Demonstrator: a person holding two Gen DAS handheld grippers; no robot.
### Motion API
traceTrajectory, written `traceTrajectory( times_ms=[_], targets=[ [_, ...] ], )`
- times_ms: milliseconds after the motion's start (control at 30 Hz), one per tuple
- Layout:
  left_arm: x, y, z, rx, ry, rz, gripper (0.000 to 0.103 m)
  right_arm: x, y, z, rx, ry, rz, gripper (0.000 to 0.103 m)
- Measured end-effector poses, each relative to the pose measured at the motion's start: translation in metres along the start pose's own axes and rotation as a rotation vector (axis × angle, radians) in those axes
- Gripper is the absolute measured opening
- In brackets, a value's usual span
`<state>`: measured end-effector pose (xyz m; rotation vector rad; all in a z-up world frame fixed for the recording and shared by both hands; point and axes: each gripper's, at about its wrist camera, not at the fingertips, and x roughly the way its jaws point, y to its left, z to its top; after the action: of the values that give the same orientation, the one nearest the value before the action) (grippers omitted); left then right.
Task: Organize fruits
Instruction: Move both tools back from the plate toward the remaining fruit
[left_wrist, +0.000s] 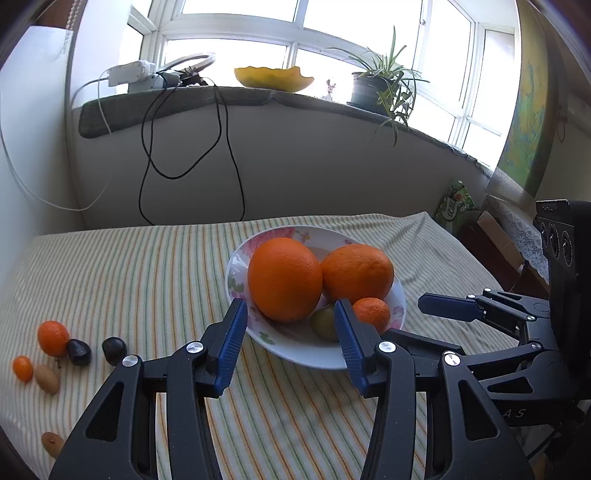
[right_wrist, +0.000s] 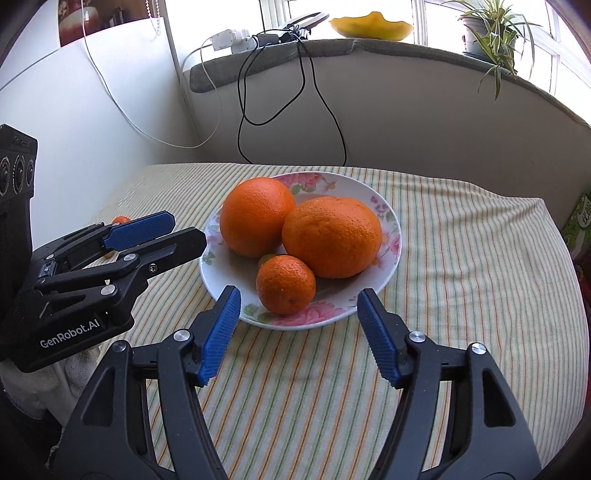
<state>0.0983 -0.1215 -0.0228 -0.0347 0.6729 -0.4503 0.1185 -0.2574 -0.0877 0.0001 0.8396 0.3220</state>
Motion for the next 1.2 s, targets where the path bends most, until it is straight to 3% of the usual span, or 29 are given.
traceTrajectory(
  times_ms=[733,833,900,1200],
  targets=[
    [-0.041,0.020,-0.006,-0.028,-0.046,0.047,0.048,-0.017,0.029,0.007,-0.049,-0.039,0.014,0.069],
    [-0.046,0.025,-0.008,-0.037,-0.050,0.058,0.049,-0.017,0.035,0.010,-0.057,-0.044,0.028,0.069],
    [-0.051,0.029,-0.010,-0.042,-0.055,0.069,0.054,-0.016,0.040,0.012,-0.065,-0.046,0.046,0.069],
    [-0.072,0.052,-0.026,-0.075,-0.051,0.132,0.055,-0.010,0.069,0.021,-0.114,-0.052,0.099,0.069]
  ],
)
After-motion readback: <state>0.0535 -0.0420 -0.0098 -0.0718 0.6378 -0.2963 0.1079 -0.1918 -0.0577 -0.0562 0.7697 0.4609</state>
